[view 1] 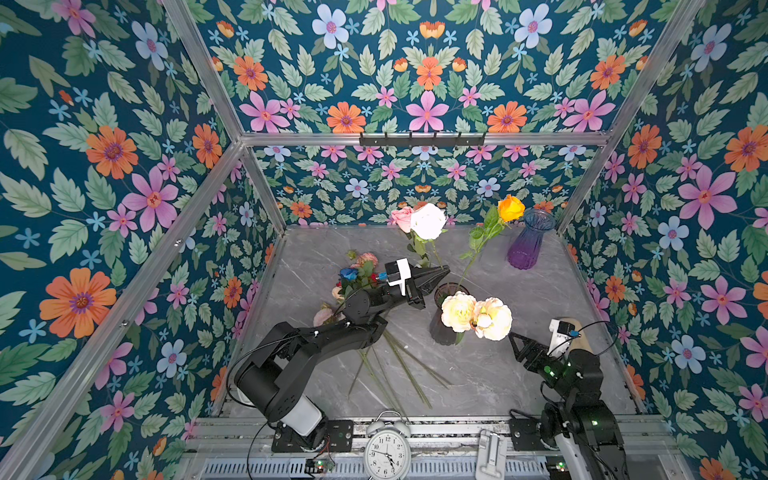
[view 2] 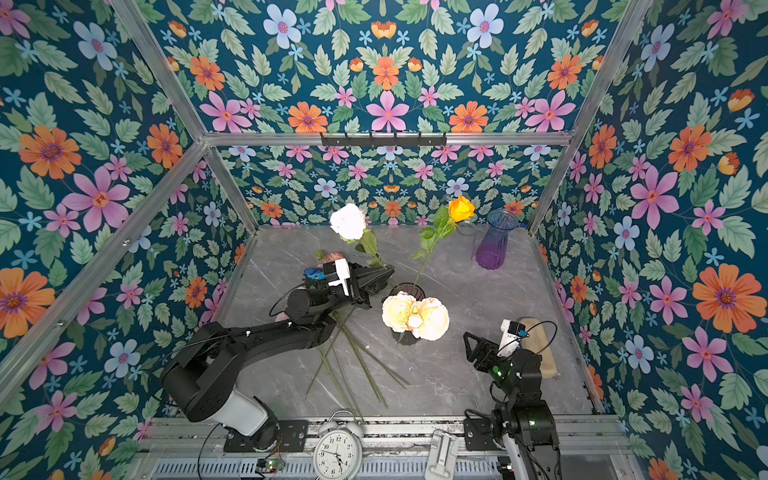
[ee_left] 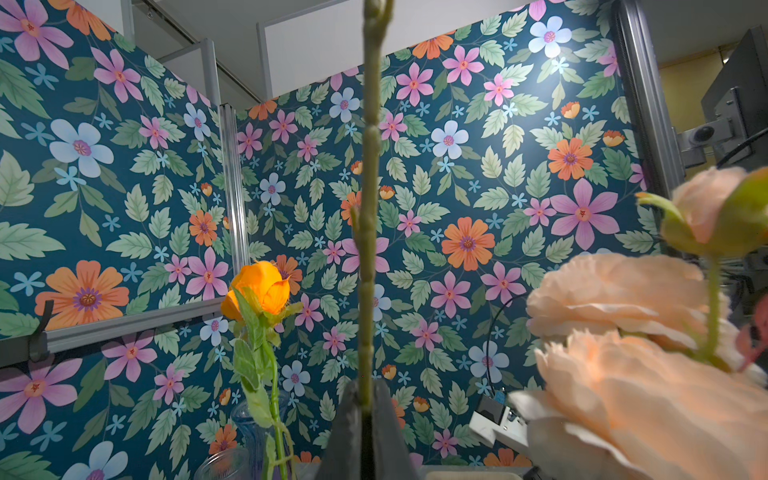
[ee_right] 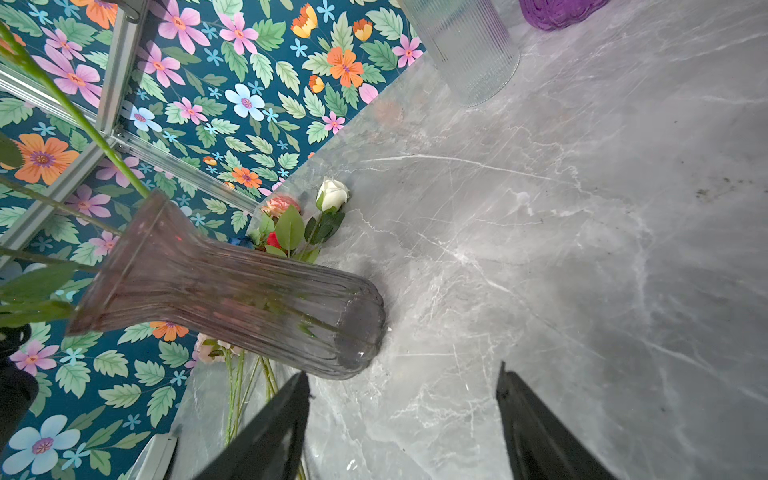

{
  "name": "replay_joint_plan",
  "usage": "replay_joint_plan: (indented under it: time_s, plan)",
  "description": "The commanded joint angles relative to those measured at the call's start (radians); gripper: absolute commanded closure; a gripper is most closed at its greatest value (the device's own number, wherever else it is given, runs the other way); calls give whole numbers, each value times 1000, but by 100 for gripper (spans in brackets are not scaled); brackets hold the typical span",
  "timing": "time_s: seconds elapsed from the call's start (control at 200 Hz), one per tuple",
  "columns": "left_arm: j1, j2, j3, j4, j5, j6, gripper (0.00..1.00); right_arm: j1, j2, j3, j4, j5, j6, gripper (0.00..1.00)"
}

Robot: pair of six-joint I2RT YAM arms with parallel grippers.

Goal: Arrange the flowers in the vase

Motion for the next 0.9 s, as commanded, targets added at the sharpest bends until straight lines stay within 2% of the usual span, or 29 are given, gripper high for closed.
replay_joint_plan:
  time_s: [0.0,0.195,0.265,0.31,0.46,0.475,0.63,0.896]
  plan:
    - [0,4,-4,56,-15,-7,100,0,1,1,13,-1,-2,27]
    - [0,17,-11,56,-36,-36,100,0,1,1,11,-2,-1,27]
    - [2,20,-16,56,-63,-45,87,0,1,1,12,-2,-2,27]
    - [7,20,-31,54,-105,-56,74,0,1,1,12,-2,-3,27]
    - [31,-4,-87,47,-221,-112,5,0,1,3,8,-2,-4,27]
    - [32,-9,-93,42,-230,-112,1,1,-1,3,9,-1,-3,27]
    - [32,-84,-148,-53,-314,-63,0,0,-1,2,8,-2,-4,27]
    - [32,-238,-162,-384,-438,14,0,1,1,1,10,-1,-3,27]
